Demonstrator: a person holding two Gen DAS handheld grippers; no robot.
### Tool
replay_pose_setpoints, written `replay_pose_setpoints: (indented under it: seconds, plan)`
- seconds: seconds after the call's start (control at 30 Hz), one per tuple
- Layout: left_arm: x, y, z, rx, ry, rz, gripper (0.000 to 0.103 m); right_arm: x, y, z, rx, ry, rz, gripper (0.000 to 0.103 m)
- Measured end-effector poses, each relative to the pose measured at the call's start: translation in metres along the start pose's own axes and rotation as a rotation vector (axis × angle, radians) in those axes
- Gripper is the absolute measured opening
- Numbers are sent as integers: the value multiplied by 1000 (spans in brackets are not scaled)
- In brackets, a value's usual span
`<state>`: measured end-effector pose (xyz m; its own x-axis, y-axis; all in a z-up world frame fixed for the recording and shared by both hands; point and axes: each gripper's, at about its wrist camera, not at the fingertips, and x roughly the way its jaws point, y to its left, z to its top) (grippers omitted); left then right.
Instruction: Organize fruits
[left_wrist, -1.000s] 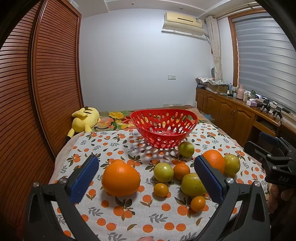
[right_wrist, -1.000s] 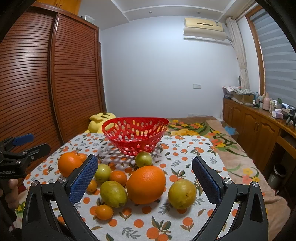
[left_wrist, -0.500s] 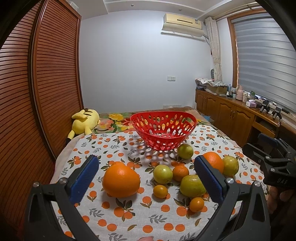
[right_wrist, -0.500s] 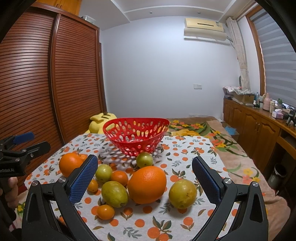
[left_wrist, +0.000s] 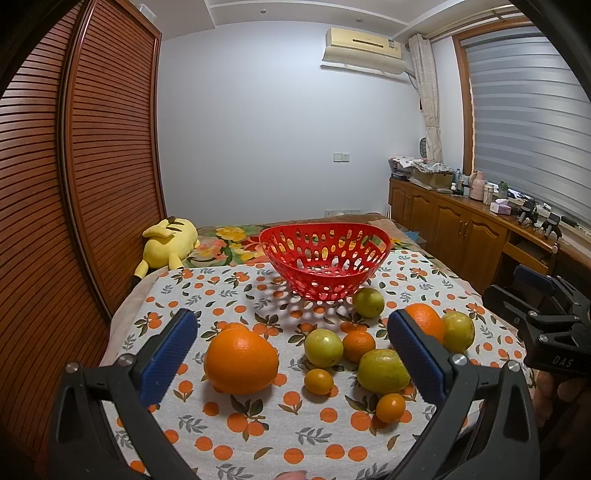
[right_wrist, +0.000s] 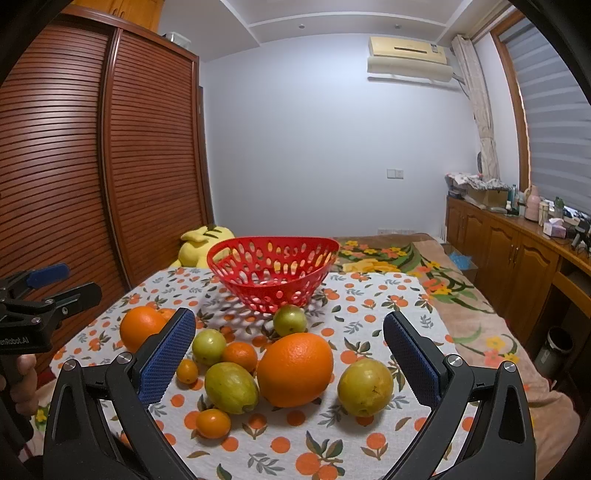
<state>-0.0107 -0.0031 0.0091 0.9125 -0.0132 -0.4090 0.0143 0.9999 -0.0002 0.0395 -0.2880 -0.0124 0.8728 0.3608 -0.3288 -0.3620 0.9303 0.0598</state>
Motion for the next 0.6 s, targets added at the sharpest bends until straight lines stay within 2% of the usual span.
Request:
replay_pose_setpoints:
  seconds: [0.6]
  plan:
    - [-2, -3, 4, 1, -2, -2, 103, -1, 3, 2, 2, 0, 5, 103]
